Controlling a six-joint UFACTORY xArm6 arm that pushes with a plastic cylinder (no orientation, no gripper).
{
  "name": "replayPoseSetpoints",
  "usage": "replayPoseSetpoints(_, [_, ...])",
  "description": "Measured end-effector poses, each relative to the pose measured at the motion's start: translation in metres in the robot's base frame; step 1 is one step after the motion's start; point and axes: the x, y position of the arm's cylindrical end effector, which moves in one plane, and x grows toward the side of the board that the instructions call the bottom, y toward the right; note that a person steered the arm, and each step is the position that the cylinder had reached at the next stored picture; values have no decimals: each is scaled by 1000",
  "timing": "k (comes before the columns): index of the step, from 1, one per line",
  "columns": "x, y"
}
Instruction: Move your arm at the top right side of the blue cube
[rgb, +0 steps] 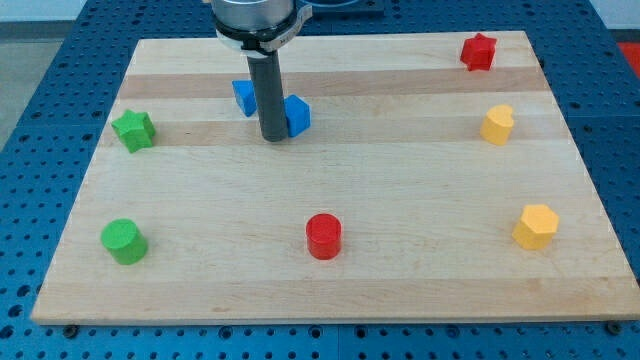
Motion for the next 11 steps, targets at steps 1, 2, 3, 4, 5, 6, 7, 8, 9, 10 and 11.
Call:
replayPoseSetpoints(1, [34, -63])
replayPoseSetpoints(2, [64, -66])
replayPoseSetpoints(3, [105, 3])
replayPoseSetpoints(4, [90, 90])
replayPoseSetpoints(5, [83, 113])
replayPoseSetpoints(6, [21, 113])
replayPoseSetpoints(7, [-18, 94])
replayPoseSetpoints(8, [-64, 83])
replayPoseSetpoints(9, [-65, 72])
replayPoseSetpoints(10, [-64, 55])
replayPoseSetpoints(11, [-55, 55])
